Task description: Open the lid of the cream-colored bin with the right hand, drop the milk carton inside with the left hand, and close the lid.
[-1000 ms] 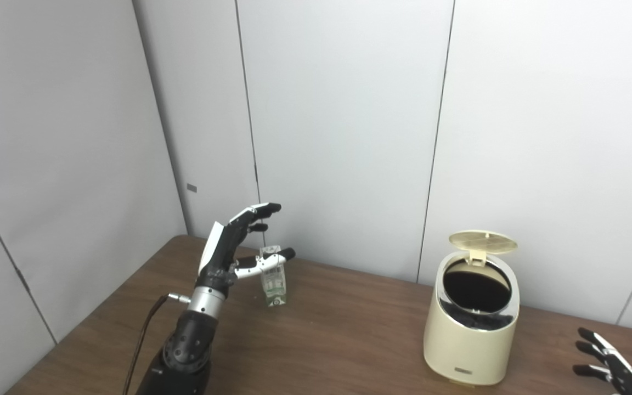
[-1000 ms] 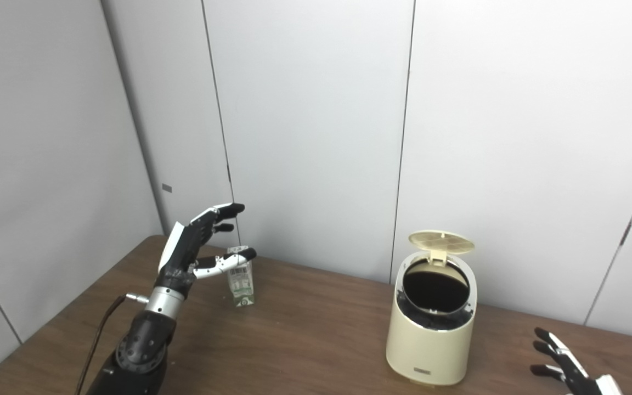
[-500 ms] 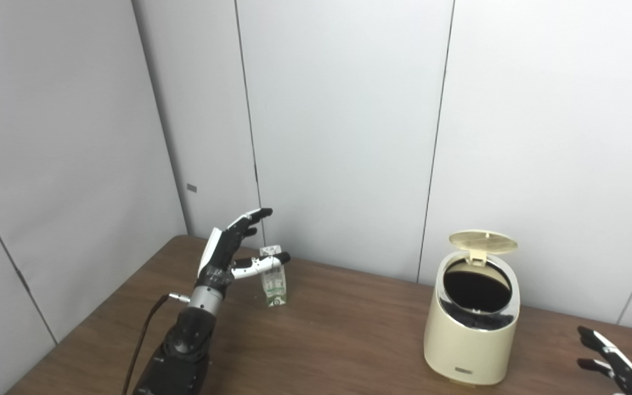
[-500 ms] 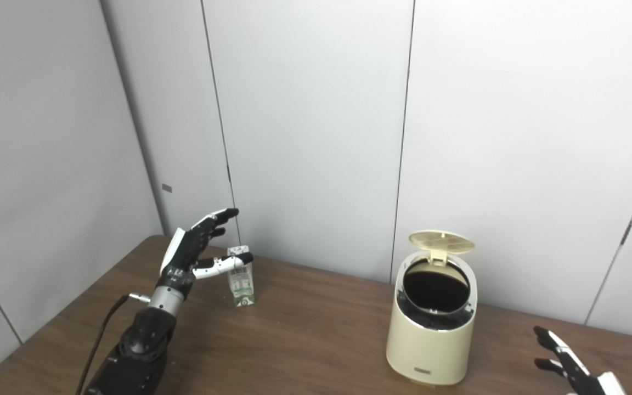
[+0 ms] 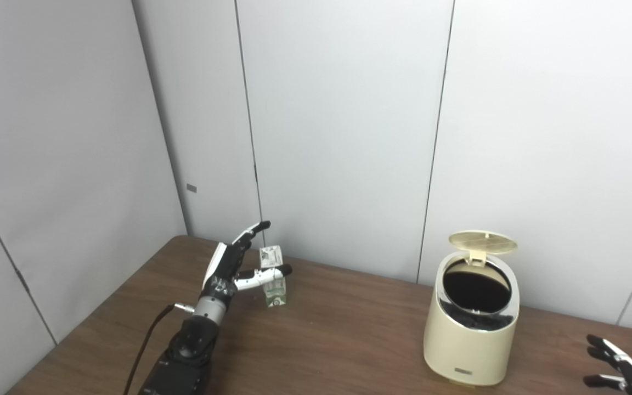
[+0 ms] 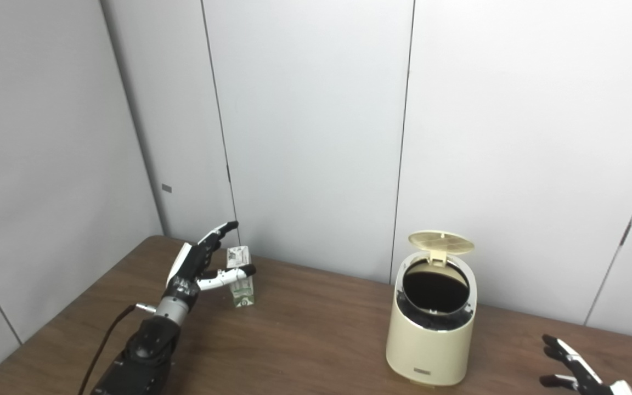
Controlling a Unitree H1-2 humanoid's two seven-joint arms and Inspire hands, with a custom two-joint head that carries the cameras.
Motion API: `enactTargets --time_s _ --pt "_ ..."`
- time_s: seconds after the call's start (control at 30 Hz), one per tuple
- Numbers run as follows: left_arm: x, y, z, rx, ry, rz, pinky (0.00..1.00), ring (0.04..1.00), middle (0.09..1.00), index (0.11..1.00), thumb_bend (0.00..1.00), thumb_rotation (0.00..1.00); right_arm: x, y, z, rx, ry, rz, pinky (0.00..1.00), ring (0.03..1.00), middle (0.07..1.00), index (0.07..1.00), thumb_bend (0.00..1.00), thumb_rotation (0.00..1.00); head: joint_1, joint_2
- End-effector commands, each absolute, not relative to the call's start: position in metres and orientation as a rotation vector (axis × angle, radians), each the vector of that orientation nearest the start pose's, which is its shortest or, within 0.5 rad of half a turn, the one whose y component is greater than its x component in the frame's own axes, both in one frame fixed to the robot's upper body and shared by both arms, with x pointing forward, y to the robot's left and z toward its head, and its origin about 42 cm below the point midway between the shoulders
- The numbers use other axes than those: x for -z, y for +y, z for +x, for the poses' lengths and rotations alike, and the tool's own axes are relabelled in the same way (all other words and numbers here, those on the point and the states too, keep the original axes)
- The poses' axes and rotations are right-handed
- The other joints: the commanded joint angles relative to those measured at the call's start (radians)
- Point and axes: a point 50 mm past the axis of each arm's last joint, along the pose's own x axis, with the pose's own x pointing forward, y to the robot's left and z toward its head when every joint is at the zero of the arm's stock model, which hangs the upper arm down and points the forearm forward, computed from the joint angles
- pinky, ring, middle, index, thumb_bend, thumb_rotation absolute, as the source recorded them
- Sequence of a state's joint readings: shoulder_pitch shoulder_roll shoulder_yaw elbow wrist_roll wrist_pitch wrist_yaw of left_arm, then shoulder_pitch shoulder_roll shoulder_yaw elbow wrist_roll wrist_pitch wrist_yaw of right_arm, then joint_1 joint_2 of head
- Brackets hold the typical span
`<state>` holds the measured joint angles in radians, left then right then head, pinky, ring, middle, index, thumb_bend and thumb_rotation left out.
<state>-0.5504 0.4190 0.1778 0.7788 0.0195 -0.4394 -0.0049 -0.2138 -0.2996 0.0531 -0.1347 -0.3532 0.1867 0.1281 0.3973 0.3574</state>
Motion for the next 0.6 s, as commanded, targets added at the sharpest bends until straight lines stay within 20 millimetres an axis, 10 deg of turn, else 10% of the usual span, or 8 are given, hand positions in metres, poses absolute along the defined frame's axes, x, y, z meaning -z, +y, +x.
enactTargets --time_s 0.0,0.57 --pt "-0.196 0.408 0.454 -0.205 -0.339 0.341 0.95 0.976 0.951 0.909 0.98 0.25 -0.213 -0.273 0.346 -0.085 -0.221 -0.672 0.33 0.699 0.861 0.882 0.9 0.3 -0.001 -0.001" --pt "-0.172 0.407 0.459 -0.265 -0.244 0.322 0.78 0.839 0.87 0.896 0.89 0.23 -0.208 -0.282 0.332 -0.072 -0.196 -0.679 0.31 0.67 0.831 0.862 0.93 0.37 -0.018 0.008"
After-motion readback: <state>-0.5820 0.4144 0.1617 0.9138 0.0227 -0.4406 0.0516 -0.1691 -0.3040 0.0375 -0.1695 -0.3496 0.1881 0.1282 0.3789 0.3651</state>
